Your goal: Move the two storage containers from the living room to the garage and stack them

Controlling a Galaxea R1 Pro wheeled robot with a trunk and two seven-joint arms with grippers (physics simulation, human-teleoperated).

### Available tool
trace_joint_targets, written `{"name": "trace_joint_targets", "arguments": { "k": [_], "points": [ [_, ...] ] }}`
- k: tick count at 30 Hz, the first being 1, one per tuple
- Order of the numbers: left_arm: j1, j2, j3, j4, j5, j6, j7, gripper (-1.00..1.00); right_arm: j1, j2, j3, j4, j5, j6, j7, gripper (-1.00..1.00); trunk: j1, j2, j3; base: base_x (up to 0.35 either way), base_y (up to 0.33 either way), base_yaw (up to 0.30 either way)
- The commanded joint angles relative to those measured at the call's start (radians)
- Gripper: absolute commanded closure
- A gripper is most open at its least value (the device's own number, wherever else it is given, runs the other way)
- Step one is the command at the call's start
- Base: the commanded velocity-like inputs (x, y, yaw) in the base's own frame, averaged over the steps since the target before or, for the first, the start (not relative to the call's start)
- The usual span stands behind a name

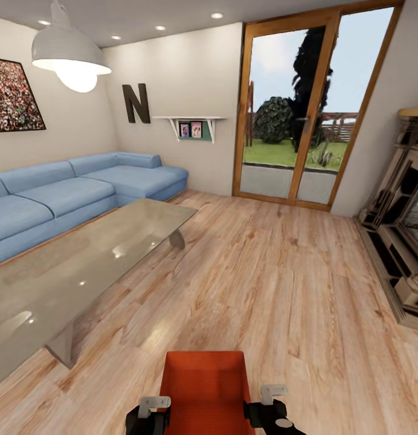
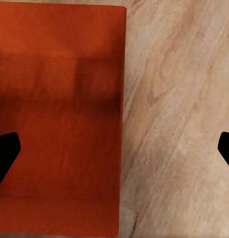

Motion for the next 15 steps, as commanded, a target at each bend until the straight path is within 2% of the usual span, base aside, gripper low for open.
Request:
{"name": "trace_joint_targets", "arguments": {
  "k": [1,15],
  "points": [
    [-0.001,-0.001,0.008,0.001,-0.011,-0.004,0.003,-1.0,-0.001,0.0,0.005,0.001,0.001,-0.002,-0.006,-1.0,0.004,-0.008,-0.004,0.0,0.0,0.0],
    [0.0,-0.001,0.008,0.001,-0.011,-0.004,0.003,-1.0,-0.001,0.0,0.005,0.001,0.001,-0.002,-0.006,-1.0,0.058,-0.106,-0.048,0.0,0.0,0.0]
  ]
}}
